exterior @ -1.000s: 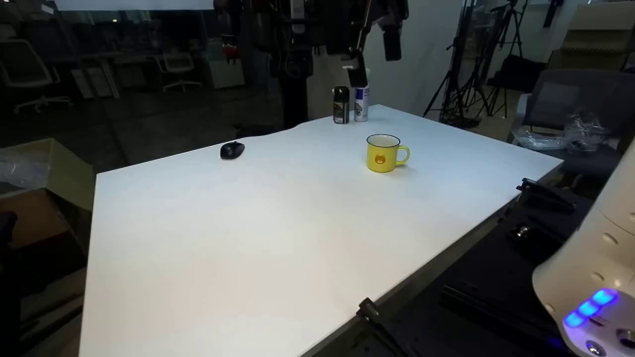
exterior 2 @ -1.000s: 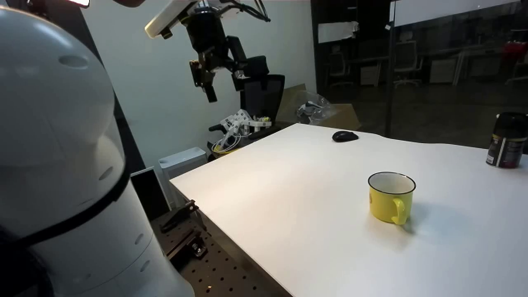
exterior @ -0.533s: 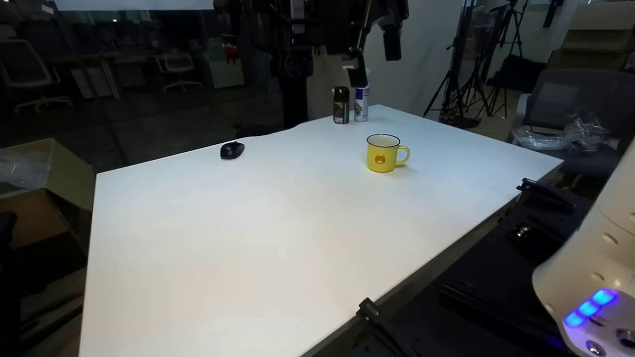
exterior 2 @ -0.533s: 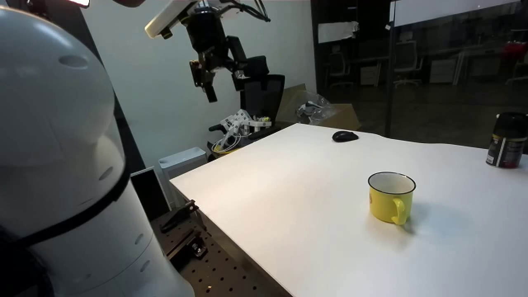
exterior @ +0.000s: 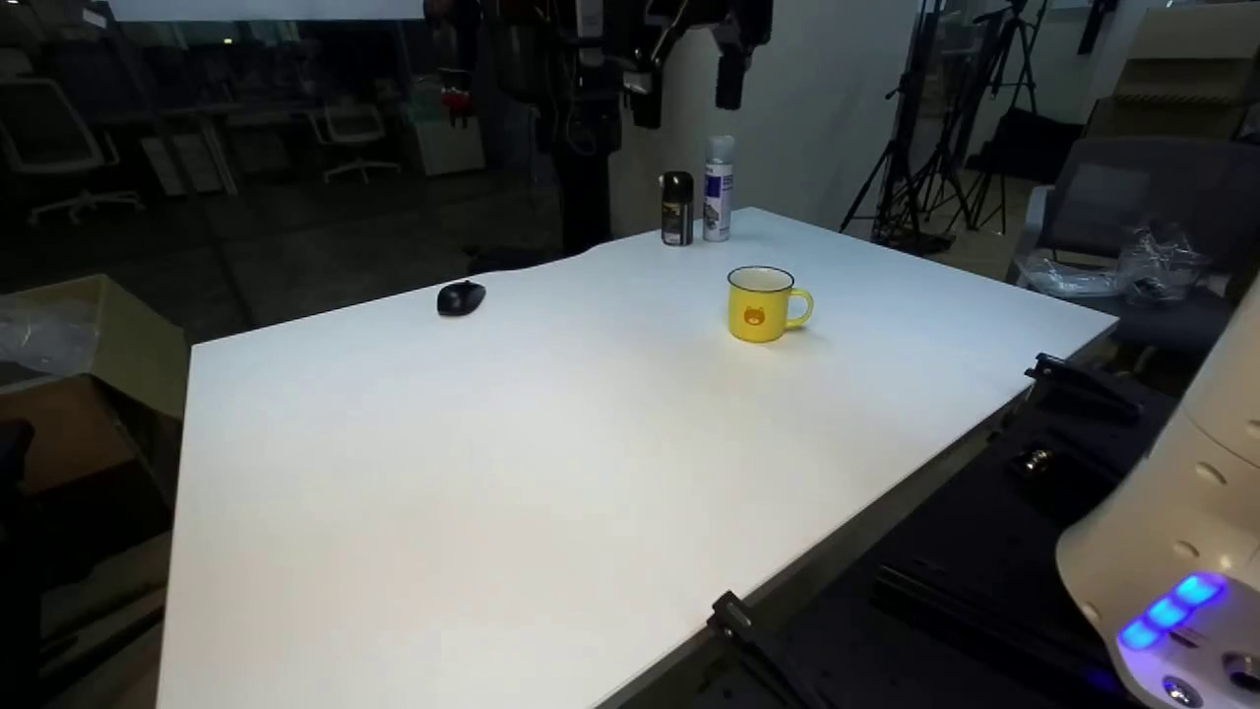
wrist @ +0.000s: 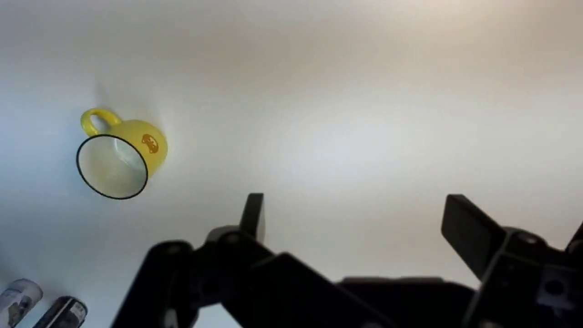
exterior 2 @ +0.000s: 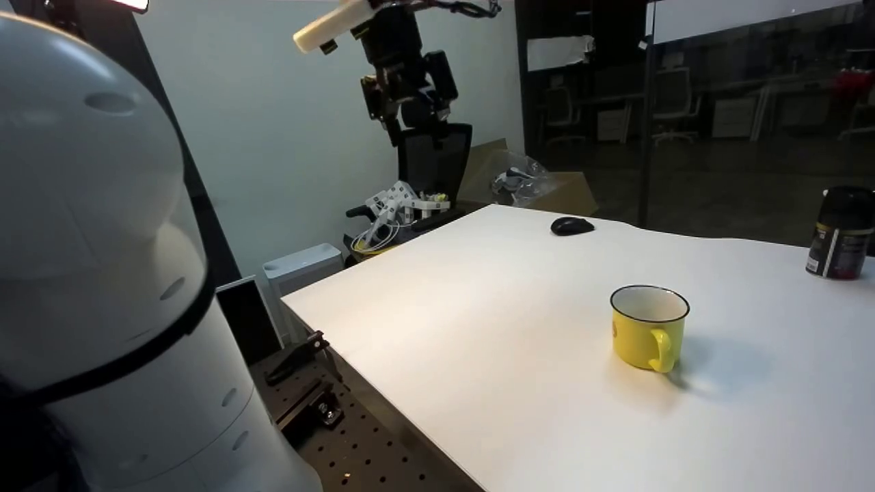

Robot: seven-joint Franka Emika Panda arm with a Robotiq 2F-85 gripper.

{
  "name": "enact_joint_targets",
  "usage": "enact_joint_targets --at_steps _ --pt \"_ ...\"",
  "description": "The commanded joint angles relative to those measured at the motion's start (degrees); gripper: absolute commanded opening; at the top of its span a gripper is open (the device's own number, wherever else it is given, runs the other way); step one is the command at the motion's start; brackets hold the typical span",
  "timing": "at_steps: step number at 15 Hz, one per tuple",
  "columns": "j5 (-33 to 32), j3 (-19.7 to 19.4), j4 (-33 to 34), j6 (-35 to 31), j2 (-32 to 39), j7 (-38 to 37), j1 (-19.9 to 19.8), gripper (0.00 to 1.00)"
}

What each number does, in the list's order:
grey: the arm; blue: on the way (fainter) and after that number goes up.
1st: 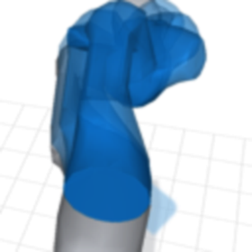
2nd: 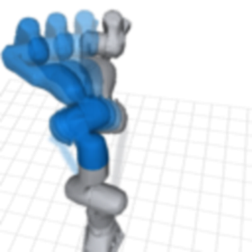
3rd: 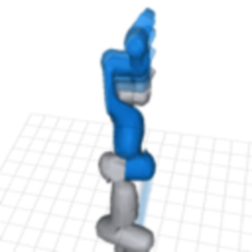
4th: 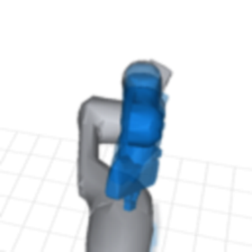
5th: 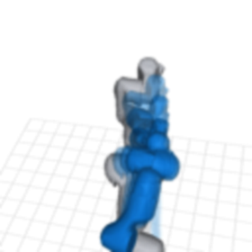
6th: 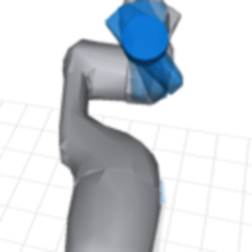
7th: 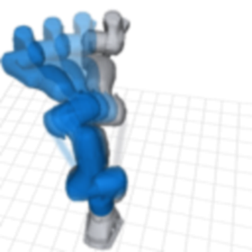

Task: Move the cup backwards

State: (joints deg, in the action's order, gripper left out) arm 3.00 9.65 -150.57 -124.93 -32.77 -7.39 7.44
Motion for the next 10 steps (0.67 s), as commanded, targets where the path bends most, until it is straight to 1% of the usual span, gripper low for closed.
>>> enact_joint_targets --at_steps 1,2,3,4,8,10 --pt "6.3 -8.7 2.0 -1.7 4.9 10.0 0.4 1.00" --pt "3.9 -5.3 0.2 -1.6 2.0 6.6 -0.1 1.00" --pt "4.9 -7.2 0.3 -1.8 3.1 8.9 -0.4 1.00" --pt "5.3 -8.3 0.5 -2.0 3.9 10.0 -0.6 1.00" --pt "5.5 -8.3 0.9 -2.1 4.6 10.2 -0.3 1.00" --pt "5.1 -8.9 3.1 -3.2 7.8 8.4 -2.2 1.00"
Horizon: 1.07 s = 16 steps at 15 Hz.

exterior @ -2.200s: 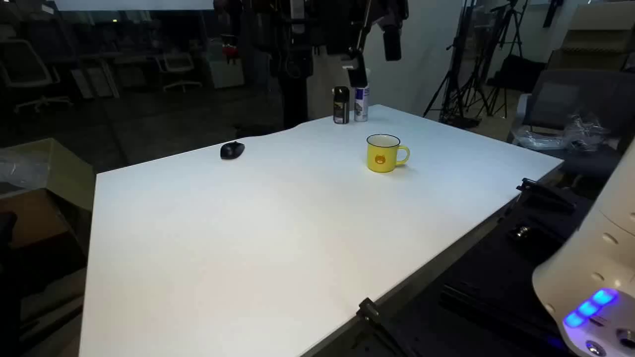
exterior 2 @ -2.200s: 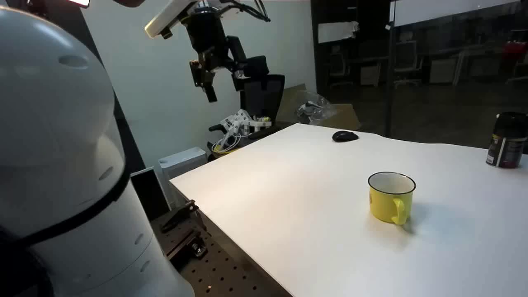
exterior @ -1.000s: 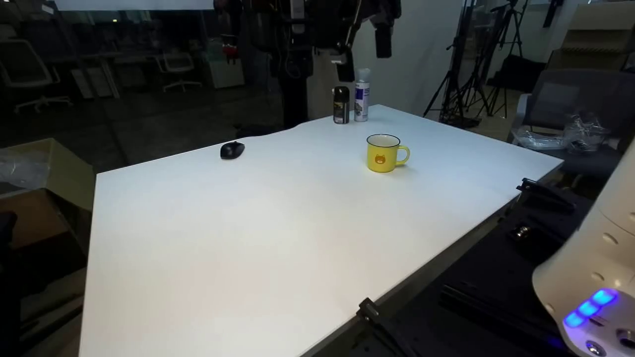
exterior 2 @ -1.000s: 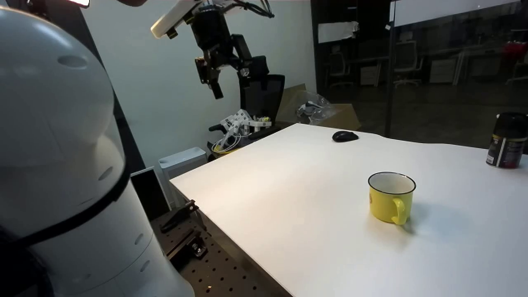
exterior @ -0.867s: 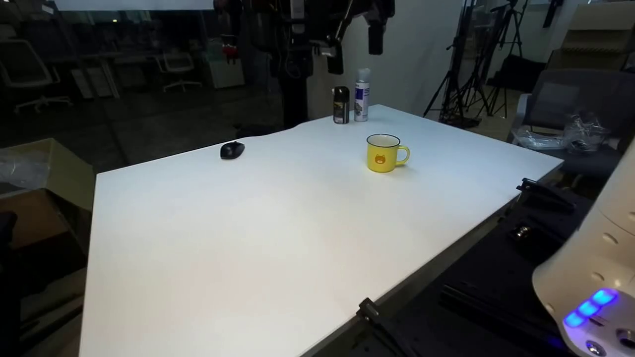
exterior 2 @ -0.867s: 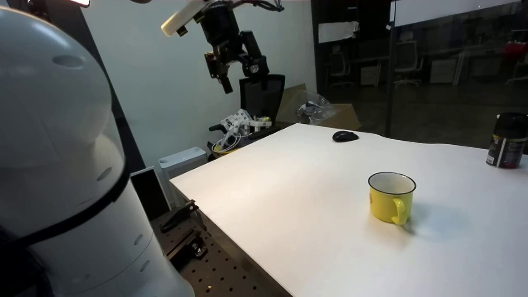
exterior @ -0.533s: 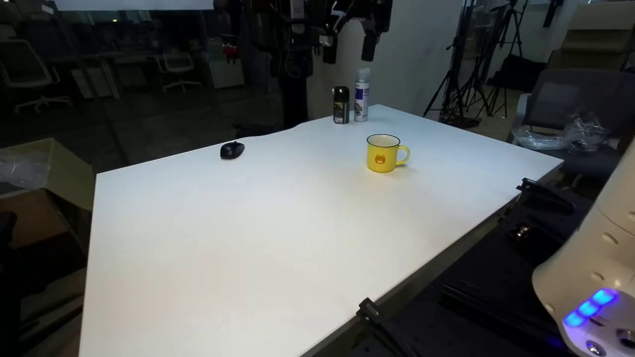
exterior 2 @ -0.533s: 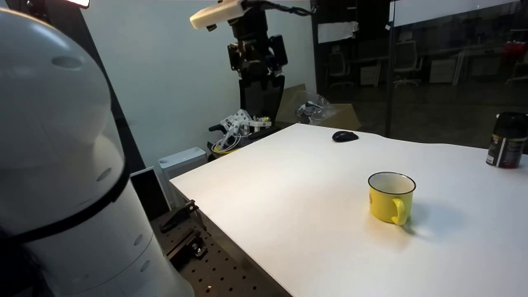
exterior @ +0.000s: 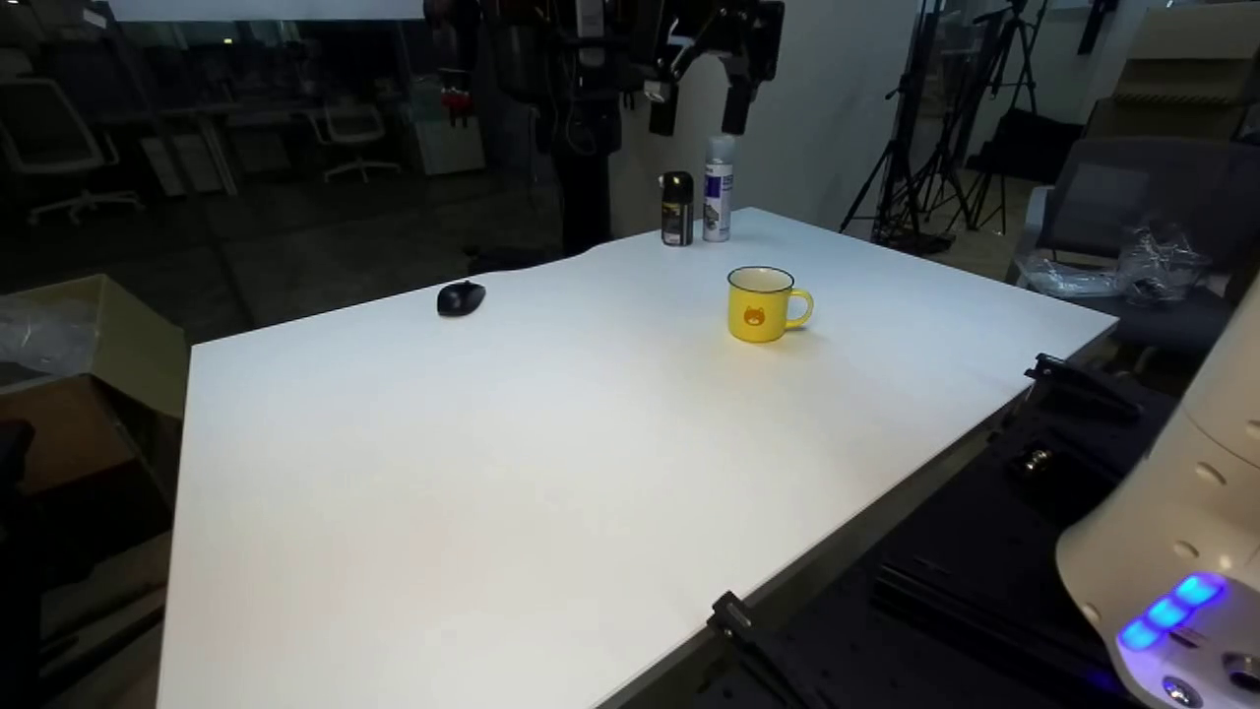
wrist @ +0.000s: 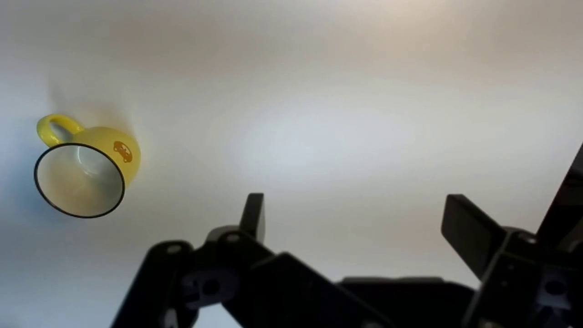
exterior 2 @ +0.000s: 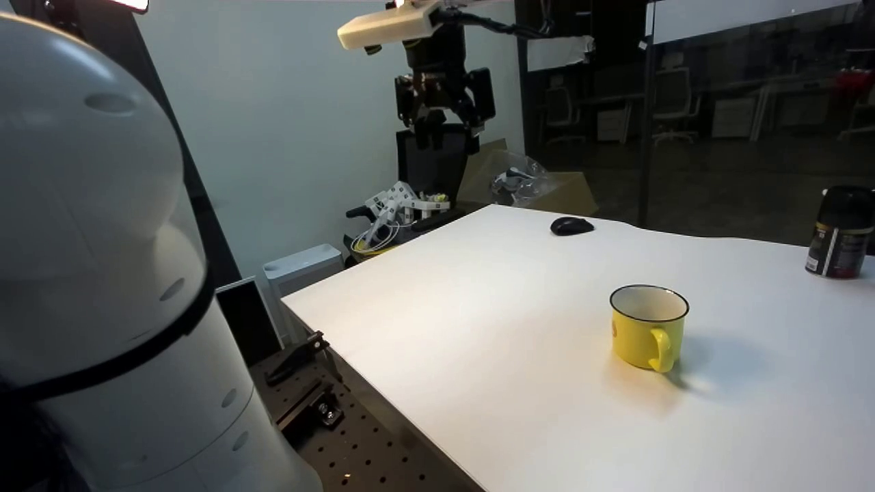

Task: Move the cup backwards

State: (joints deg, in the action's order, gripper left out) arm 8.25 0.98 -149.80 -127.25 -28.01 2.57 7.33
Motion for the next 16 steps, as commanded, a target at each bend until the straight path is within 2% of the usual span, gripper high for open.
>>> enact_joint_targets --at_steps 1,7,9,10,12,16 --pt "-0.8 -0.7 3.2 -1.6 4.6 -2.2 -3.5 1.00" --pt "-3.6 -5.6 9.0 -9.4 18.5 -3.5 -12.5 1.00" --pt "-3.2 -6.7 11.2 -11.9 23.9 -4.2 -13.7 1.00" --pt "-2.8 -6.6 7.1 -11.1 18.0 -1.3 -13.0 1.00" --pt "-2.8 -7.2 9.1 -12.4 22.5 -1.4 -13.7 1.00" --pt "-1.4 -7.3 12.1 -11.8 26.1 -1.3 -13.7 1.00"
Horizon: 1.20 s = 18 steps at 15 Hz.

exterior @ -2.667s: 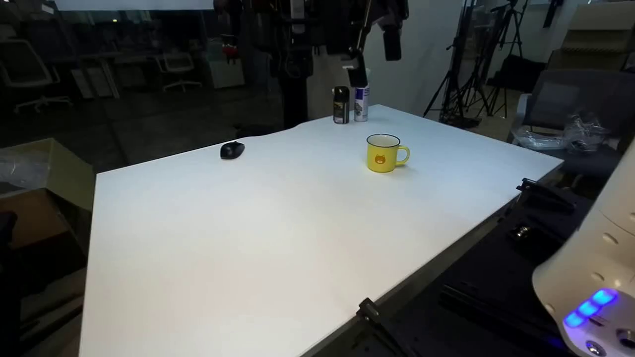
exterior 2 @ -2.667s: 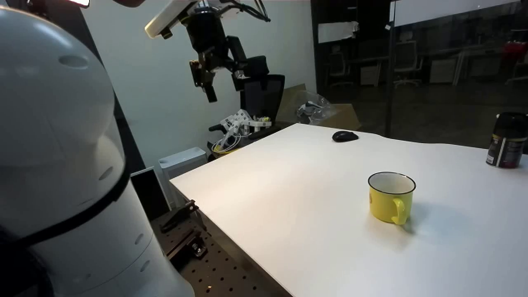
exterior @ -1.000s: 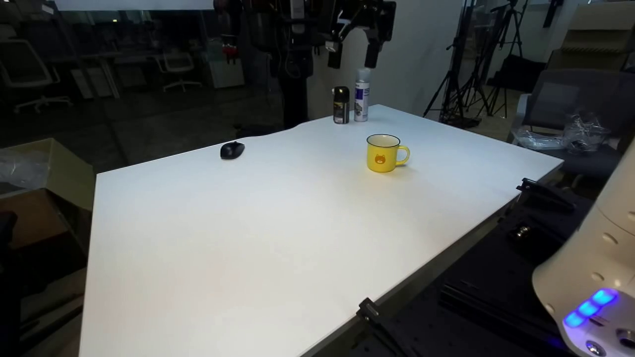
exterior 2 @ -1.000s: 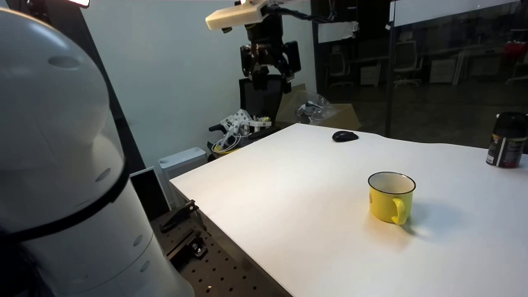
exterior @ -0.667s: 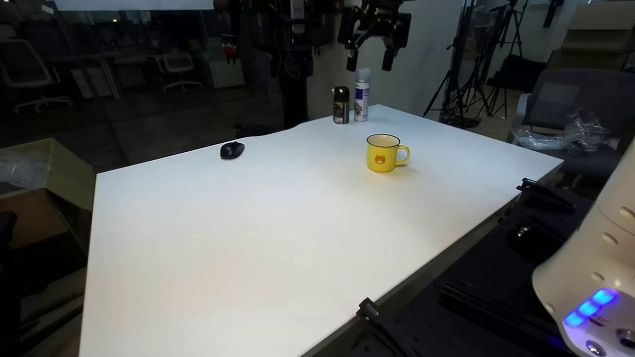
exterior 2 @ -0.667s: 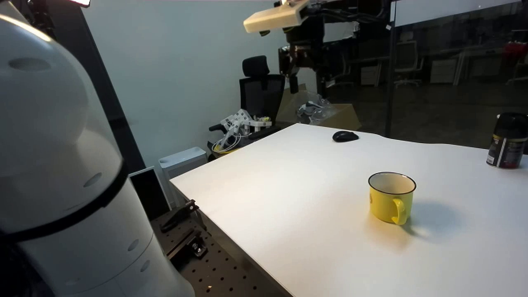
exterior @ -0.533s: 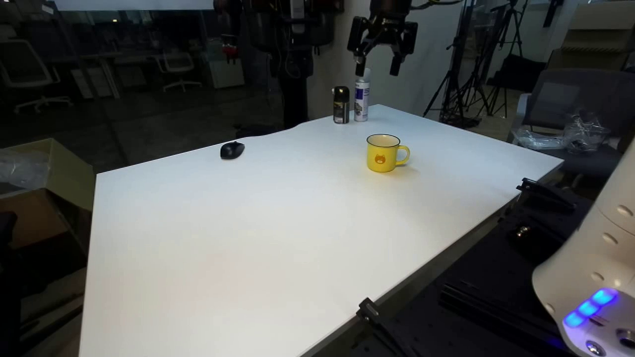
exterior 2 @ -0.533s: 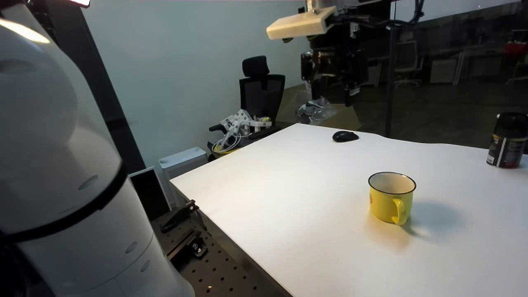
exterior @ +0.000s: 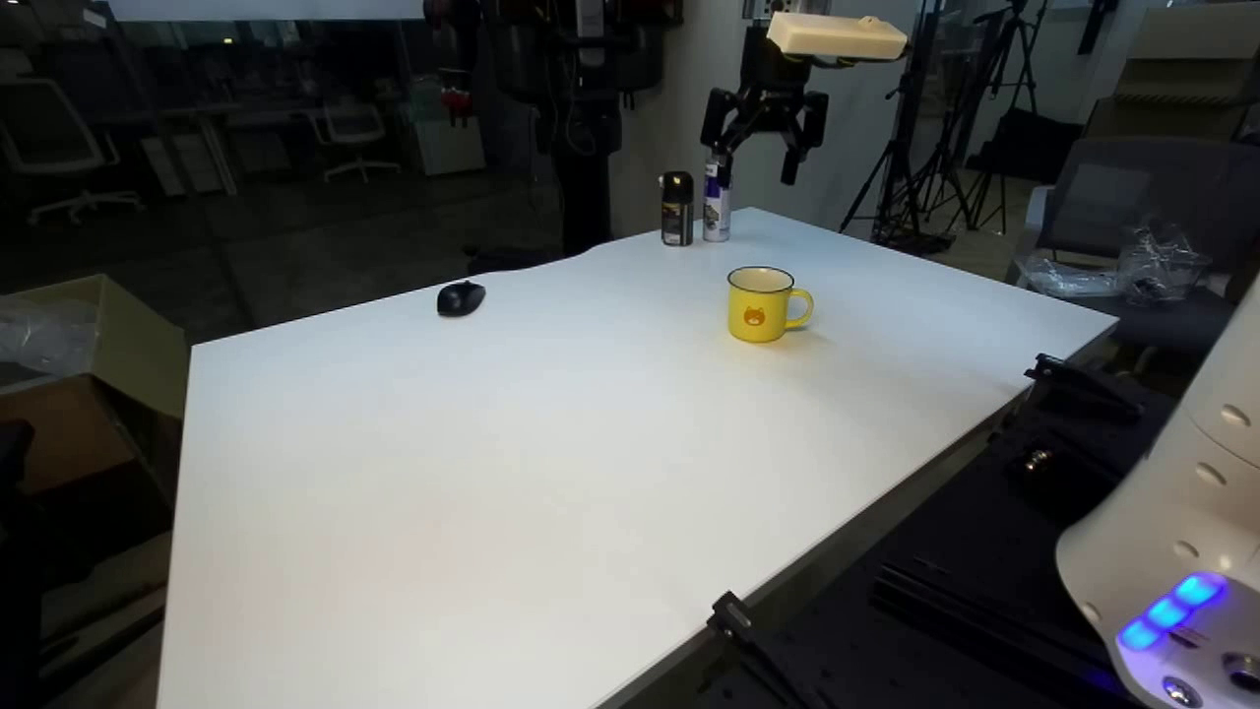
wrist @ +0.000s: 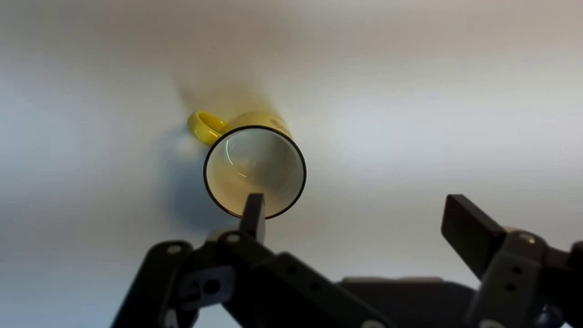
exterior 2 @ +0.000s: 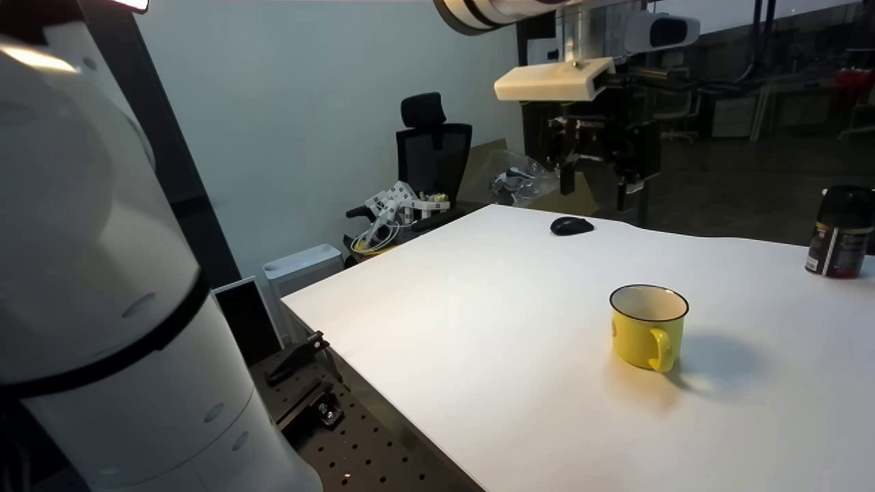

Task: Move the cup backwards

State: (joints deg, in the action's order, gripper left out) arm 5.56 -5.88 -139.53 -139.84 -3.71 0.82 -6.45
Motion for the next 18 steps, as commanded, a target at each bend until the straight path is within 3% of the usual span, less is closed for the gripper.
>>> enact_joint_targets --at_steps 1,8,9,12,18 --pt "2.2 -0.7 4.1 1.7 4.3 0.6 -0.1 1.00" --pt "2.9 -1.5 20.2 7.3 22.8 1.3 -2.3 1.00" --pt "2.8 -1.3 13.3 4.6 16.3 1.7 -2.2 1.00" --pt "2.7 -1.1 18.2 5.0 22.5 1.6 -2.6 1.00" --pt "2.6 -0.7 21.7 1.2 28.0 -1.4 -1.7 1.00"
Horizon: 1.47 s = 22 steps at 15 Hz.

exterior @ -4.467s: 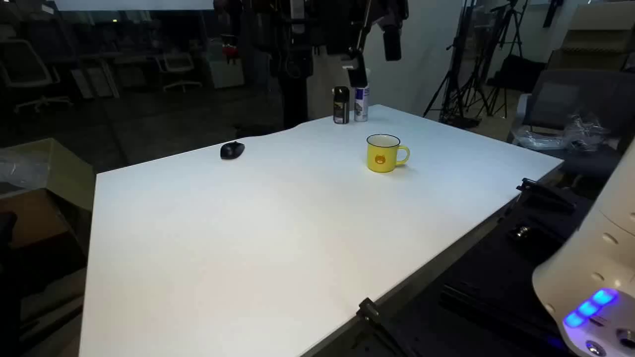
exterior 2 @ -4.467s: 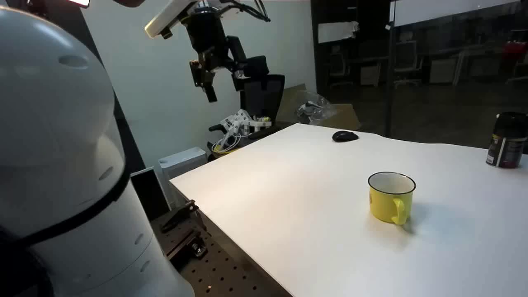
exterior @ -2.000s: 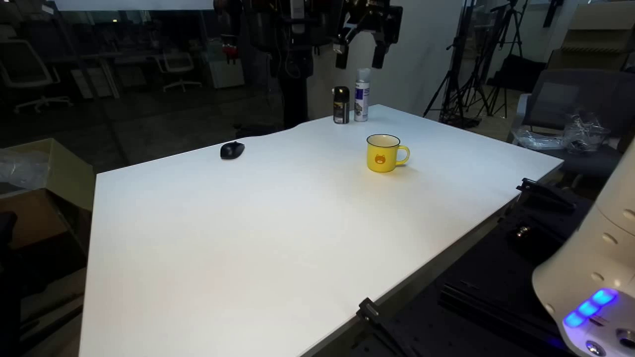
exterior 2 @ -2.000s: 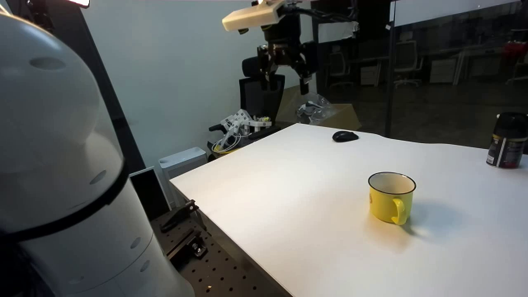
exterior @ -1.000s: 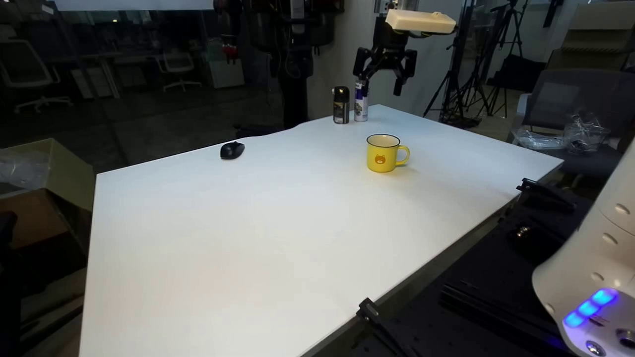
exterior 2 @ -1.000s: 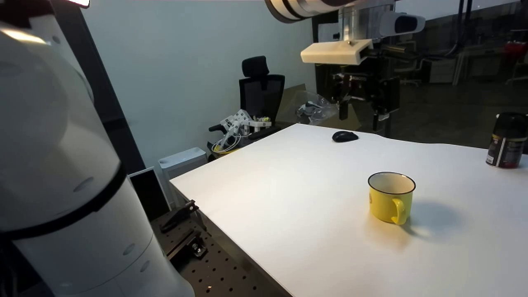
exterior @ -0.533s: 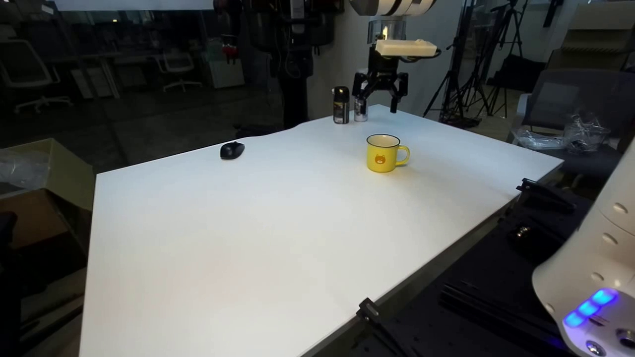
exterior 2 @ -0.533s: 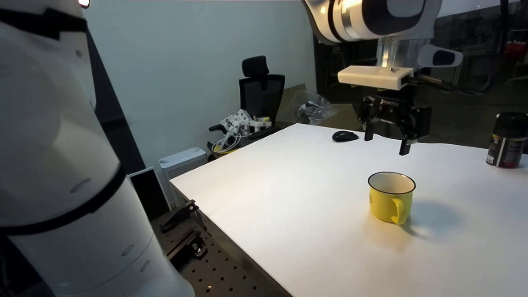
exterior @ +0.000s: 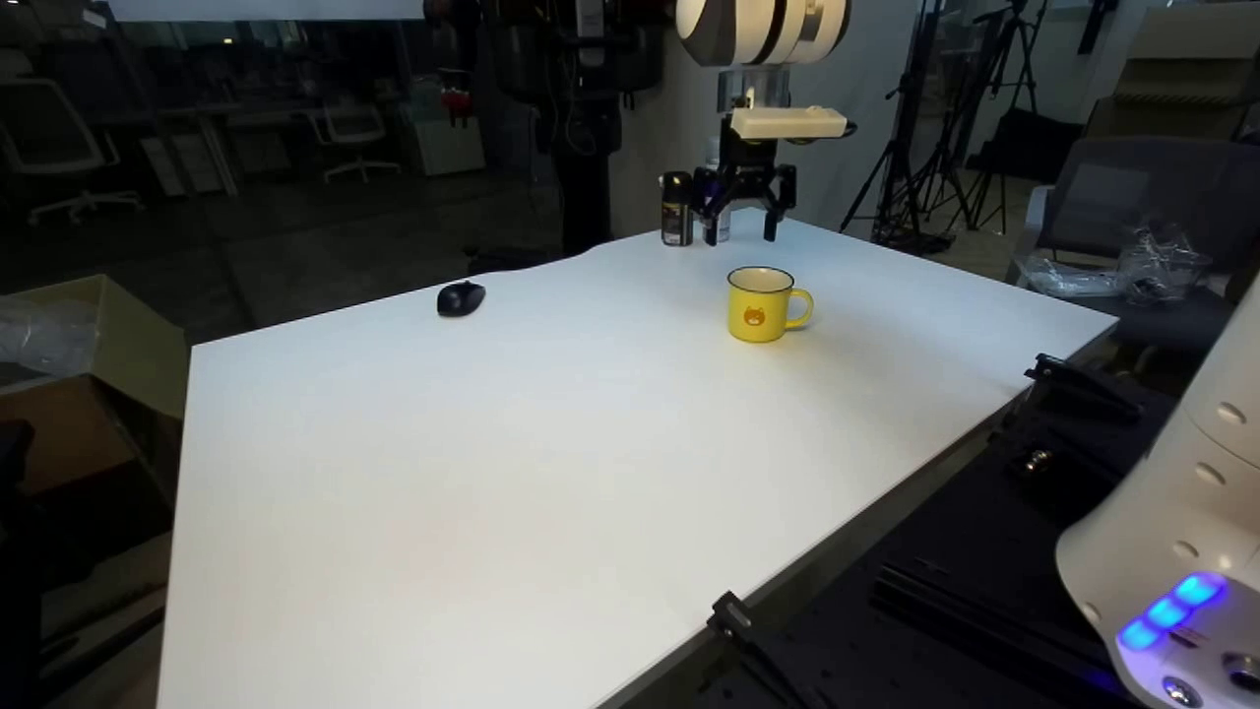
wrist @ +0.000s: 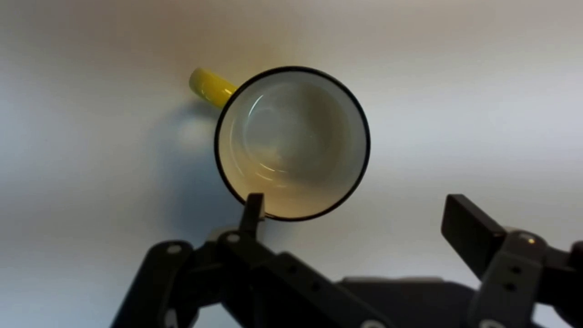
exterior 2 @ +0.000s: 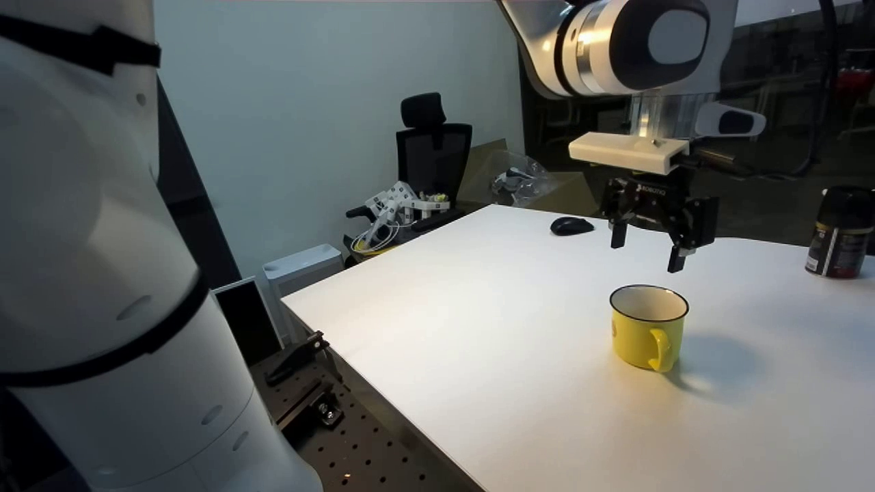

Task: Move the cup backwards

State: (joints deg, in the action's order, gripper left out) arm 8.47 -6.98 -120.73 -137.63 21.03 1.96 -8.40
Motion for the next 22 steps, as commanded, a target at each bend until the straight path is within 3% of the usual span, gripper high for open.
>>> enact_joint_targets --at_steps 1,16,22 --pt "-0.3 0.6 3.8 -1.1 4.5 -2.5 0.3 1.00" --pt "-0.9 2.8 15.6 4.0 15.0 -6.0 2.6 1.00" --pt "-0.6 2.4 15.4 5.5 14.8 -7.6 2.8 1.00"
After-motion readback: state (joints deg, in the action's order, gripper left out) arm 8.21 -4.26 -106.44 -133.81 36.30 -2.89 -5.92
